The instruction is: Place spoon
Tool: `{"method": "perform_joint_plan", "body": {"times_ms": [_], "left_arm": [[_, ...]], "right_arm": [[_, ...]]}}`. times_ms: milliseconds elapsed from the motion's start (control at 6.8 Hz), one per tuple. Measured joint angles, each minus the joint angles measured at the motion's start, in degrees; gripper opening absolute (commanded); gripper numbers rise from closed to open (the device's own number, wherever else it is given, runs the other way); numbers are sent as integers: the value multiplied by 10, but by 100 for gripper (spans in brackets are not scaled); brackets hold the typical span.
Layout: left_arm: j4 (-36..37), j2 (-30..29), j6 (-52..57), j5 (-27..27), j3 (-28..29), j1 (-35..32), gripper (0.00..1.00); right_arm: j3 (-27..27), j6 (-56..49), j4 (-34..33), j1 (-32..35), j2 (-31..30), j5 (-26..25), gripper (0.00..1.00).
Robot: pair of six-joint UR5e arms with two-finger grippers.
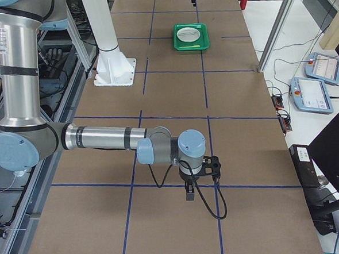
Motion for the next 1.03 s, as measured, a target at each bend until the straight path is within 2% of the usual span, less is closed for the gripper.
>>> {"method": "perform_joint_plan", "body": {"times_ms": [441,735,1029], "left_arm": [[36,76,168,-49,9,-109,100],[98,93,256,-74,12,-164,100],[130,96,289,-86,17,-188,100]], "right_arm": [[0,0,-1,0,0,0,100],[0,0,-1,0,0,0,100],[0,0,0,0,0,0,100]]}}
